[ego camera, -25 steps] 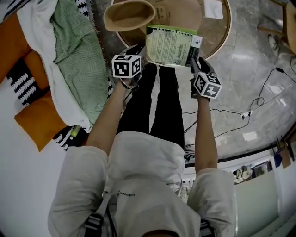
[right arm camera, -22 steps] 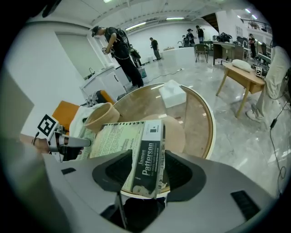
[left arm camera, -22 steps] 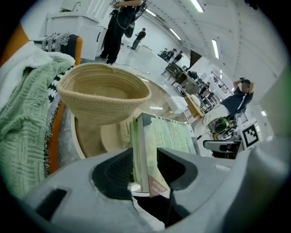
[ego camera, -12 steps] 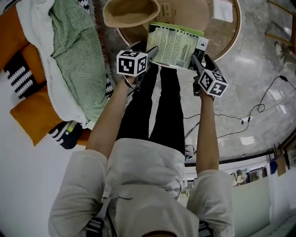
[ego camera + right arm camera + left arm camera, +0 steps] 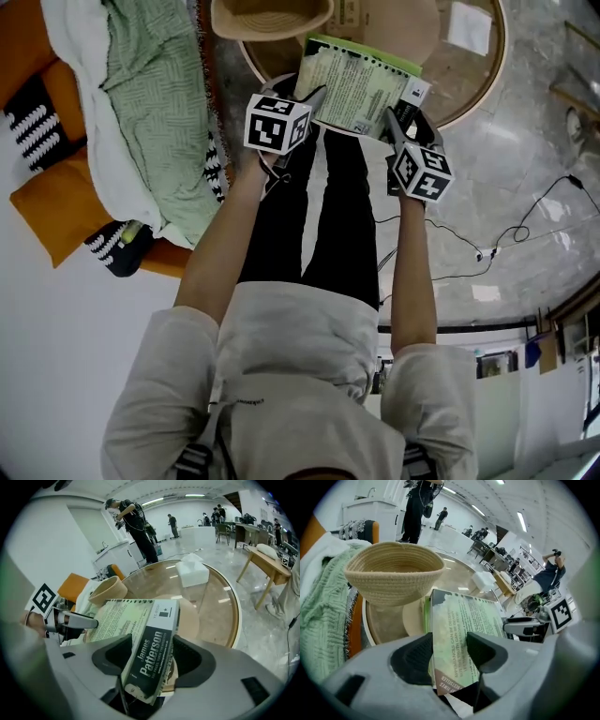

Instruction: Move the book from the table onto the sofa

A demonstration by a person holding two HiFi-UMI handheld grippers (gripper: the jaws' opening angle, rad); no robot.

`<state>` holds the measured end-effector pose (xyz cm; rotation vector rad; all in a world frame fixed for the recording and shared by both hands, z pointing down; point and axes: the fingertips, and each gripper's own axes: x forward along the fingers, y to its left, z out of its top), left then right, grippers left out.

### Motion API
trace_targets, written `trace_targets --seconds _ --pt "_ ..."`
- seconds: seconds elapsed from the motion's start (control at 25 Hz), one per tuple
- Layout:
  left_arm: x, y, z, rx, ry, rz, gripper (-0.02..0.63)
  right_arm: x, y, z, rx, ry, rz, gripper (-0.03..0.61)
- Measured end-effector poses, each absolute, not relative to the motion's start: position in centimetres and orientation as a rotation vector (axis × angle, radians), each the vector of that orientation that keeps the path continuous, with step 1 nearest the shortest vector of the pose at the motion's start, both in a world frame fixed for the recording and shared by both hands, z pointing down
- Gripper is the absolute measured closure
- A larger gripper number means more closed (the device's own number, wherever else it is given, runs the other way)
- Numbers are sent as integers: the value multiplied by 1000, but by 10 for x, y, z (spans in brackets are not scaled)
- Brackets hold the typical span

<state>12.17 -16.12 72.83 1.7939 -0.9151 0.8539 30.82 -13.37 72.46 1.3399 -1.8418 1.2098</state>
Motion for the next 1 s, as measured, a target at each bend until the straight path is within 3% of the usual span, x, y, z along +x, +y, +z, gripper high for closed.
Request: trace_targets --seconds 0.52,1.0 --pt "112 -145 711 1762 -1023 755 376 302 -131 702 1347 -1872 1126 333" --pt "8 -78 680 1661 -1280 556 376 195 -113 671 1175 -2025 944 333"
